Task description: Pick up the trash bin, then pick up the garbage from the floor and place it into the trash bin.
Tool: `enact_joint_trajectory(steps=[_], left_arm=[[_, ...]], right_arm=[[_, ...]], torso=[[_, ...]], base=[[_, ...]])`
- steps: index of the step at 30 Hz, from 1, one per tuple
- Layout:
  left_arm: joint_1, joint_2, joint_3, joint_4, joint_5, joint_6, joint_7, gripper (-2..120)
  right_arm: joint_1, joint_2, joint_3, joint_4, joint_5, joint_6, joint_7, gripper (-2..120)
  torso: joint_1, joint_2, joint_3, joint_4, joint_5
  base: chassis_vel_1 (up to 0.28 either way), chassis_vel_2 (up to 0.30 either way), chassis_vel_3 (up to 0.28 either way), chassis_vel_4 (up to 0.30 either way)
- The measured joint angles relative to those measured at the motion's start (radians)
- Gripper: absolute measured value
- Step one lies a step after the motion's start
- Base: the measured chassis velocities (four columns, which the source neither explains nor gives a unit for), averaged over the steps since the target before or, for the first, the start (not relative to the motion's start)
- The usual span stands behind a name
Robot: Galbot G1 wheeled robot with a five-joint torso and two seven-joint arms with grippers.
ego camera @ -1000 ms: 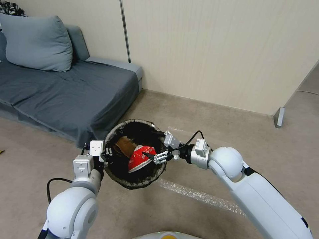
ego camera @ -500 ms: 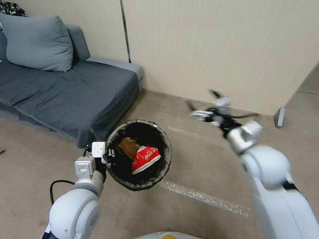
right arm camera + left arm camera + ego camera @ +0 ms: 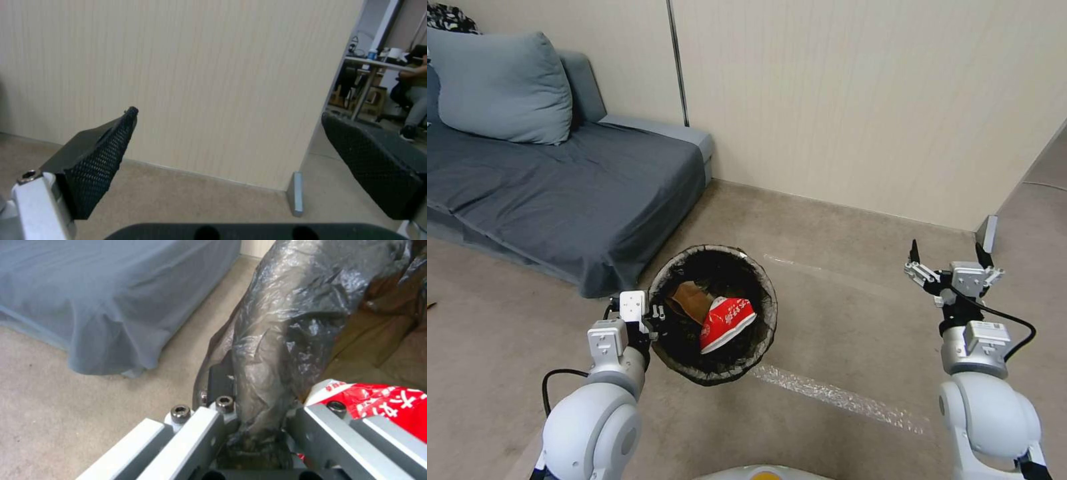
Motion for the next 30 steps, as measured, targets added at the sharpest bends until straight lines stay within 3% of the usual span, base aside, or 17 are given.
enact_joint_trajectory(steps=[14, 30], left_arm=[[0.004, 0.009, -0.028, -0.022, 0.027, 0.012, 0.037, 0], [0.007, 0.007, -0.025, -0.042, 0.019, 0.025, 0.024, 0]], right_arm=[[0.012, 0.004, -0.031, -0.024, -0.053, 0.001, 0.011, 100], [0.004, 0.013, -0.085, -0.021, -0.021, -0.022, 0.019, 100]], torso=[[0.0, 0.0, 0.0, -0.0003, 0.0001], [0.0, 0.0, 0.0, -0.0002, 0.0001]], base=[[0.0, 0.0, 0.0, 0.0], [0.052, 0.045, 0.053, 0.05]])
